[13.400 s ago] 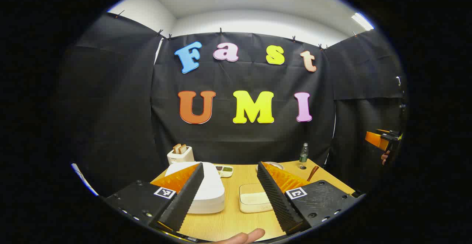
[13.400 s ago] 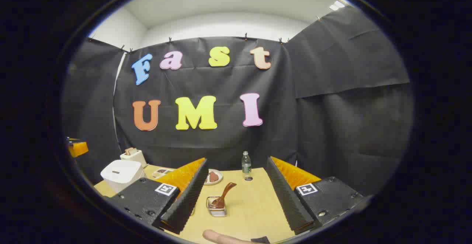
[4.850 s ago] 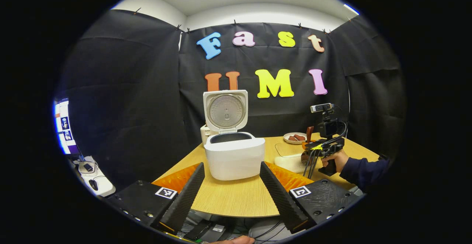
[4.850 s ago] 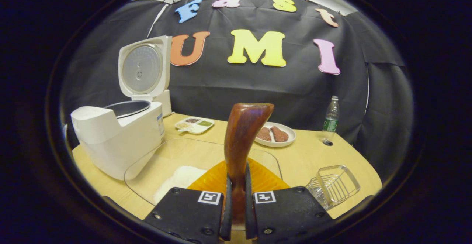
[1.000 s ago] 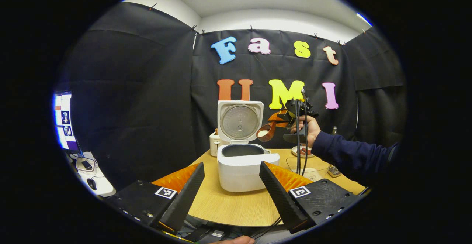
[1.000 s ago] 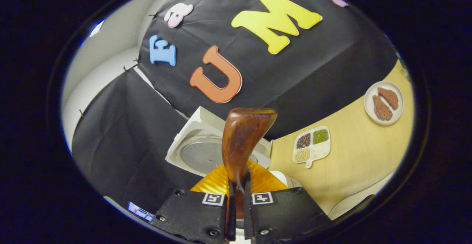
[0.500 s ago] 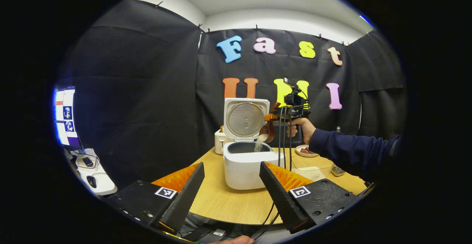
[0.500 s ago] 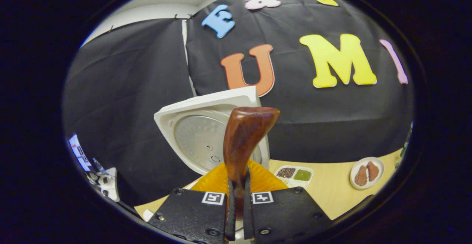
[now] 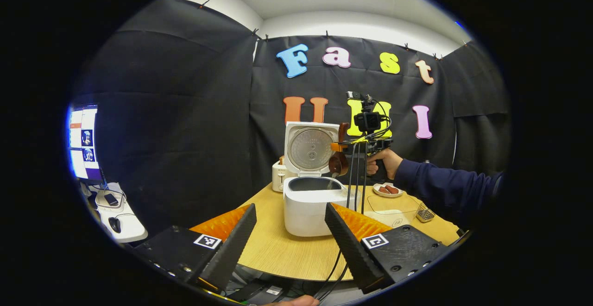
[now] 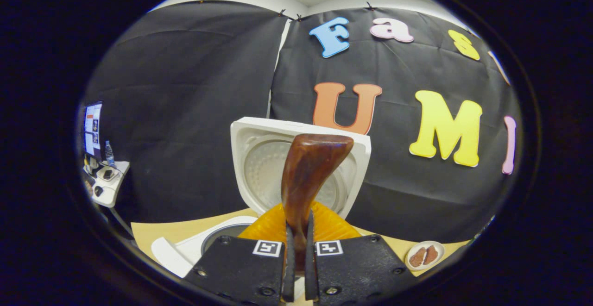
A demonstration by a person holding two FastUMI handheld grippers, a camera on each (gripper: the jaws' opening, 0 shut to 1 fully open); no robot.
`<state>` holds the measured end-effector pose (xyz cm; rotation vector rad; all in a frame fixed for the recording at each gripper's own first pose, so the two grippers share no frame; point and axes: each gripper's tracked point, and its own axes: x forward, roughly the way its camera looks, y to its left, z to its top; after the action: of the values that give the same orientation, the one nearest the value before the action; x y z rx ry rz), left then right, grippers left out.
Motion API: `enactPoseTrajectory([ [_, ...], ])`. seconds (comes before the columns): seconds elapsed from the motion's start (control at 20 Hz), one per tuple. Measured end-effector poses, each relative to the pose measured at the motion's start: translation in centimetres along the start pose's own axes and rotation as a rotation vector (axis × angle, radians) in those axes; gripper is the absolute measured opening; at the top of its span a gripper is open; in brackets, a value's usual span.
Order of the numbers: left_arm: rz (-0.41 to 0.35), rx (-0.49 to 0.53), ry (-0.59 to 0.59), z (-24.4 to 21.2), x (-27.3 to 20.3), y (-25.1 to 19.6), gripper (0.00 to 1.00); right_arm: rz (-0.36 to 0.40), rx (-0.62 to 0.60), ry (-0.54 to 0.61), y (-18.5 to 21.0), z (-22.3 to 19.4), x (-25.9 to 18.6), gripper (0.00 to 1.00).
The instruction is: Close the left gripper, press the button to open the rice cooker; take a wooden spoon from the chopstick holder with the right hand, scoop a spoonful of rice and pour it into the rice cooker, then put the wooden spoon back into the chopstick holder.
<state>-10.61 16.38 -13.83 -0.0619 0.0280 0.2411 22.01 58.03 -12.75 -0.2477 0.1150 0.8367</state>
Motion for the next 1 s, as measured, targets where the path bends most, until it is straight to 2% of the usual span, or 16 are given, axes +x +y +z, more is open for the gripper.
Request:
enactPoseTrajectory([
  [0.35, -0.003, 0.000, 0.009, 0.1, 0.3, -1.2, 0.94, -0.011, 0.028, -0.052, -1.8, 0.9, -4.3, 0.14],
  [1.0, -0.040, 0.016, -0.041, 3.1, 4.6, -6.8, 0.94, -0.175, 0.159, -0.022, -14.8, -2.2, -18.3, 0.12],
])
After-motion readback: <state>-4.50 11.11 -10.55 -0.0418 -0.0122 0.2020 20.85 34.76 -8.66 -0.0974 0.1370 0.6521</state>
